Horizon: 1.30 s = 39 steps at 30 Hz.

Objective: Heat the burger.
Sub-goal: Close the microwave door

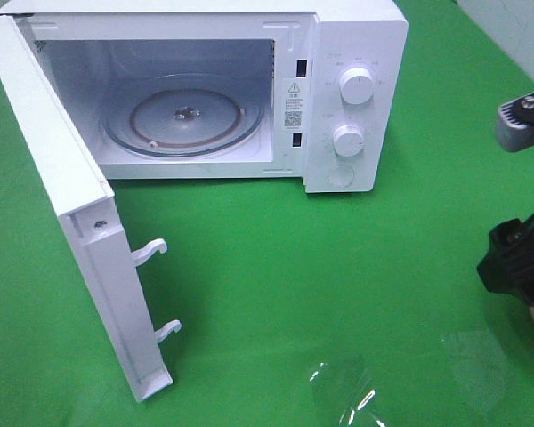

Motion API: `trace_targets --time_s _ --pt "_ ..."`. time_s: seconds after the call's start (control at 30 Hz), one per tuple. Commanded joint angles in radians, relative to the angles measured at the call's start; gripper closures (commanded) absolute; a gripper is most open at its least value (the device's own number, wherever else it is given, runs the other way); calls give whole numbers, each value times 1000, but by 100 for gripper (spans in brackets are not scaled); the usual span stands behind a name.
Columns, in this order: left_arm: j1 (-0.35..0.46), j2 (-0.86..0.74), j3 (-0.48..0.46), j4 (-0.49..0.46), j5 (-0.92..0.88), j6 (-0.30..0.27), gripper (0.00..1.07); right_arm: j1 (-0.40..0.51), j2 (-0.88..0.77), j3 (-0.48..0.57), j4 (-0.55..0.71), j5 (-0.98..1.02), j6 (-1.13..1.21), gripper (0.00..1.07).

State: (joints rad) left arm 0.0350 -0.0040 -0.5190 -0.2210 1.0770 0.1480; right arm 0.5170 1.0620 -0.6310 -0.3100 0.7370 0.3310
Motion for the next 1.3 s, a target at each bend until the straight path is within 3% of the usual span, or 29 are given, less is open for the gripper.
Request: trace_targets --time_s 0.03,0.33,0.9,0.97,1.13,1.2,1.3 --pt "-1 -16 2 -3 -5 -5 8 0 -62 -5 36 72 -46 31" --pt "-1 -16 2 -3 -5 -5 8 0 -309 -5 85 191 -62 31" --pt "-1 -16 2 -3 -5 -5 8 -19 -574 13 85 237 -63 31" --pt "-1 -16 2 -3 -5 -5 8 -107 -624 46 89 224 -76 31" --pt "-1 -16 2 -3 -5 -5 8 -172 -676 86 108 193 -85 31" --pt "-1 -16 2 -3 -5 -5 8 -253 -754 114 163 159 -135 31" --pt "-1 -16 2 -3 -5 -5 8 -297 -795 114 188 149 -171 31"
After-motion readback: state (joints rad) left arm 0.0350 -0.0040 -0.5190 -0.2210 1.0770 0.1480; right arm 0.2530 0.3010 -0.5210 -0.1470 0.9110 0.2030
